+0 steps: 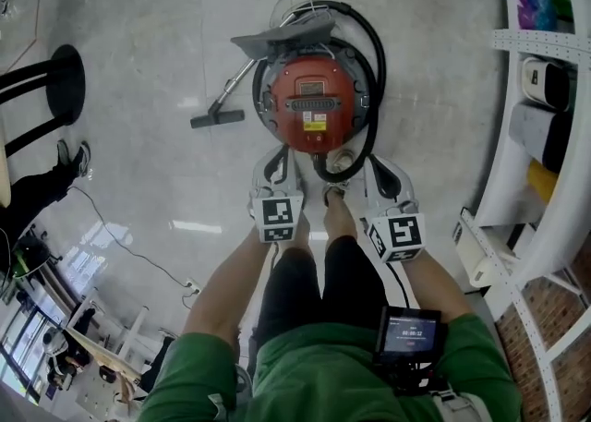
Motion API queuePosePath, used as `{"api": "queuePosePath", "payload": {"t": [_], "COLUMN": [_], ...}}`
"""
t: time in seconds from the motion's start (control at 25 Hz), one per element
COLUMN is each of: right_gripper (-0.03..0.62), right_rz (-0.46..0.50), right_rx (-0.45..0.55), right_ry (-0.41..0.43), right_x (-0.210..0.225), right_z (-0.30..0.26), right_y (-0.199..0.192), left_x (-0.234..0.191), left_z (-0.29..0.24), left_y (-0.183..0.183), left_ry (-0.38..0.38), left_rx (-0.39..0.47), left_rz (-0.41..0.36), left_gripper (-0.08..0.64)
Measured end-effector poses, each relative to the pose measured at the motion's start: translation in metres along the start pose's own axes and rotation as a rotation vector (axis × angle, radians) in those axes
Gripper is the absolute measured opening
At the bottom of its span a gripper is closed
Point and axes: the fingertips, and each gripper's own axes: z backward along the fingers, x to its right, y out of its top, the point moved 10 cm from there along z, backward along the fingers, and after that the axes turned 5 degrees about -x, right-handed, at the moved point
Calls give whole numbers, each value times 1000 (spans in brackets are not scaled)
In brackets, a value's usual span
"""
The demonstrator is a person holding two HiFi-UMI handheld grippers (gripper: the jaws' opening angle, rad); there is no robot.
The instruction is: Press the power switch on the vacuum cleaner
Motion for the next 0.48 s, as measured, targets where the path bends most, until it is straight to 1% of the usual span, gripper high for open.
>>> {"api": "queuePosePath", "payload": {"t": [0.28,0.48], "right_gripper": [0,0], "right_rz": [45,75], "right_rx": [72,128], "right_ry": [-23,-32], "right_x": [-21,-48], "right_z": [40,86], "right_y": [45,78], "left_x": [-15,-19], "left_z": [64,133], "left_y": [31,61], "left_ry": [31,26], "left_rx": [80,182], "left_rz": [4,17], "left_gripper": [8,8]}}
